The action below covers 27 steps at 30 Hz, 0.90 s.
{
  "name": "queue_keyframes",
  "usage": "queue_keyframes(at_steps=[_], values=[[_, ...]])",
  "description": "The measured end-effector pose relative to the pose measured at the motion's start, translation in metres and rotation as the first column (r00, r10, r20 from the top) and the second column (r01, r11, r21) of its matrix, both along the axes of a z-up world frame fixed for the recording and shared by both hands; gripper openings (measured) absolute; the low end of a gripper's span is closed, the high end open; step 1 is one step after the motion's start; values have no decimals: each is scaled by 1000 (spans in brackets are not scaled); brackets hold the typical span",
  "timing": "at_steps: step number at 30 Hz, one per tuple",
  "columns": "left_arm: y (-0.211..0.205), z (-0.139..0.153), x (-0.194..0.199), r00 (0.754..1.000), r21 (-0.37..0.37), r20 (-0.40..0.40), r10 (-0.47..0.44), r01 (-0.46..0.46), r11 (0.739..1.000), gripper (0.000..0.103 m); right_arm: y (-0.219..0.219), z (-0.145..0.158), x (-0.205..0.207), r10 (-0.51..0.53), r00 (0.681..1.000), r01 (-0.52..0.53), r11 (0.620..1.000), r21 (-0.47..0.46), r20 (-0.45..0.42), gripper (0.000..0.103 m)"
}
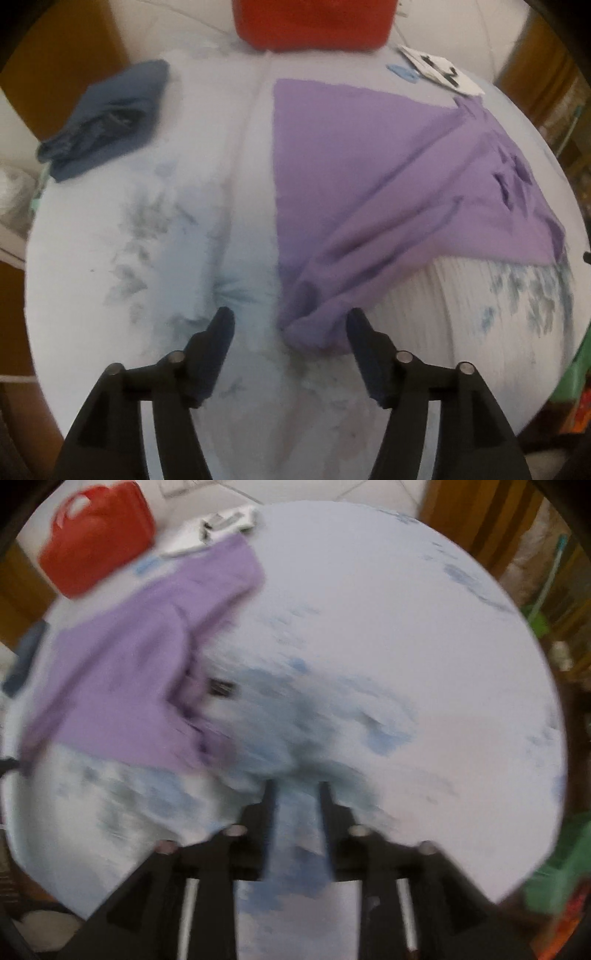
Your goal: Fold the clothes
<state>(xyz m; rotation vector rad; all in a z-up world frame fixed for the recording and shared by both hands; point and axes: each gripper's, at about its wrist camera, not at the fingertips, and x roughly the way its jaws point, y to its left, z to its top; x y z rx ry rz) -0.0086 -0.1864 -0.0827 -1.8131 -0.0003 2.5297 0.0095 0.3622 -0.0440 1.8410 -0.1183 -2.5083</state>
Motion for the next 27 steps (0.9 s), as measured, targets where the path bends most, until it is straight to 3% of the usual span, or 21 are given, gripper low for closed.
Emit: queue_keyframes(at_steps=[2, 5, 10, 12, 13, 14, 15, 16, 21, 24, 27], values=[[4, 3, 4, 1000, 5, -15, -9, 9, 1000, 68, -8, 2, -7, 20, 1000, -20, 999, -32, -23, 70], [12, 0, 10, 999, -4, -27, -27, 27, 1000, 77, -24, -4, -14, 77, 997, -77, 997, -20, -22, 70], [20, -11, -2, 997, 1, -73, 0, 0, 1000, 75, -45, -32, -27, 159, 987, -159, 987, -10, -18, 70], [18, -11, -14, 995, 37, -87, 38, -35, 999, 40, -58, -41, -31, 206, 978, -207, 978, -7, -25, 70], [17, -12, -21, 995, 65, -76, 58, -53, 996, 9, -63, -45, -34, 225, 974, -225, 974, -6, -23, 70], [15, -12, -24, 995, 84, -64, 72, -67, 994, 4, -68, -49, -38, 234, 972, -234, 972, 5, -10, 55], [14, -9, -24, 995, 83, -68, 78, -72, 994, 4, -71, -53, -41, 232, 973, -232, 972, 24, 17, 10], [13, -6, -25, 994, 83, -73, 84, -78, 993, 4, -72, -52, -43, 227, 974, -227, 974, 16, 20, 6], [10, 6, 6, 998, 79, -62, 9, -4, 997, 4, -57, -15, -13, 269, 963, -269, 963, -16, -21, 6], [5, -7, 19, 1000, 44, 22, -16, 15, 999, 6, -54, -12, 22, 365, 929, -365, 931, -23, 64, 6], [-4, -11, 27, 998, 46, 67, -7, 4, 999, 25, -47, -32, 46, 383, 903, -393, 920, 12, 197, 15]])
